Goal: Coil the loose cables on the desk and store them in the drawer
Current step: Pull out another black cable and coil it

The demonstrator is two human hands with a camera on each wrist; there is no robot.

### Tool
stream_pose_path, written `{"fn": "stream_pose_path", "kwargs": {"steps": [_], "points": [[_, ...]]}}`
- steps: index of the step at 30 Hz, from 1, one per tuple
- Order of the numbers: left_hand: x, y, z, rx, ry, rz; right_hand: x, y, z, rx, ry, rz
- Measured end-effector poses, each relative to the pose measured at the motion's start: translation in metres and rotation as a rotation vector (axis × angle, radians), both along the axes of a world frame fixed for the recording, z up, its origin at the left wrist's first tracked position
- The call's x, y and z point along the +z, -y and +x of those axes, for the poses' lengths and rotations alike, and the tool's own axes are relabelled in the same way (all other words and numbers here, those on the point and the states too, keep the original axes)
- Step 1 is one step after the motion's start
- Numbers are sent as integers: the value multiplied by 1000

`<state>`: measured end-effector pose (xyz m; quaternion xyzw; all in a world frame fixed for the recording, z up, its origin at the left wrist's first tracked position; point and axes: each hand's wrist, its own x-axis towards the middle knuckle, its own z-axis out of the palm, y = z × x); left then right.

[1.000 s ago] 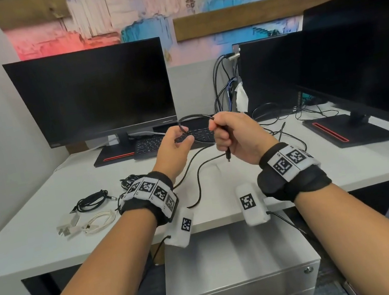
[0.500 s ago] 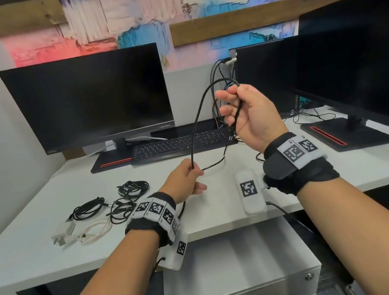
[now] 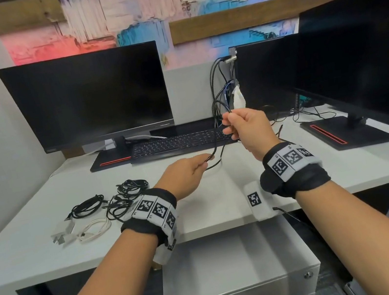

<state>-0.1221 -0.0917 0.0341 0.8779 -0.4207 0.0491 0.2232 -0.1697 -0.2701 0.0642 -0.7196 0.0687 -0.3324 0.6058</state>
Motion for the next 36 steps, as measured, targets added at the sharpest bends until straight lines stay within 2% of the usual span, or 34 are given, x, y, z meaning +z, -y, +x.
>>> {"fn": "stream_pose_path", "kwargs": {"steps": [3, 6, 10, 12, 14, 17, 21, 23, 31, 33, 36], "points": [[6, 1, 4, -71, 51, 70, -8, 6, 2, -1, -52, 28], [3, 3, 10, -159, -117, 43, -14, 7, 1, 35, -74, 68], [9, 10, 5, -160, -173, -156, -16, 0, -6, 153, -148, 0], [14, 13, 3, -155, -186, -283, -15, -2, -12, 148, -209, -101], [17, 14, 3, -144, -183, -337, -14, -3, -14, 120, -244, -155], [17, 11, 6, -113, -239, -341, -16, 3, -10, 125, -218, -46], [12, 3, 13, -77, -417, -433, -16, 14, -13, 155, -189, 142], [11, 3, 12, -55, -444, -488, -15, 16, -18, 205, -205, 148], [16, 25, 13, 121, -231, -606, -15, 8, -26, 476, -343, 181], [16, 25, 14, 123, -289, -616, -12, 8, -28, 504, -332, 219], [14, 25, 8, 58, -498, -584, -8, 9, -29, 522, -235, 353]]}}
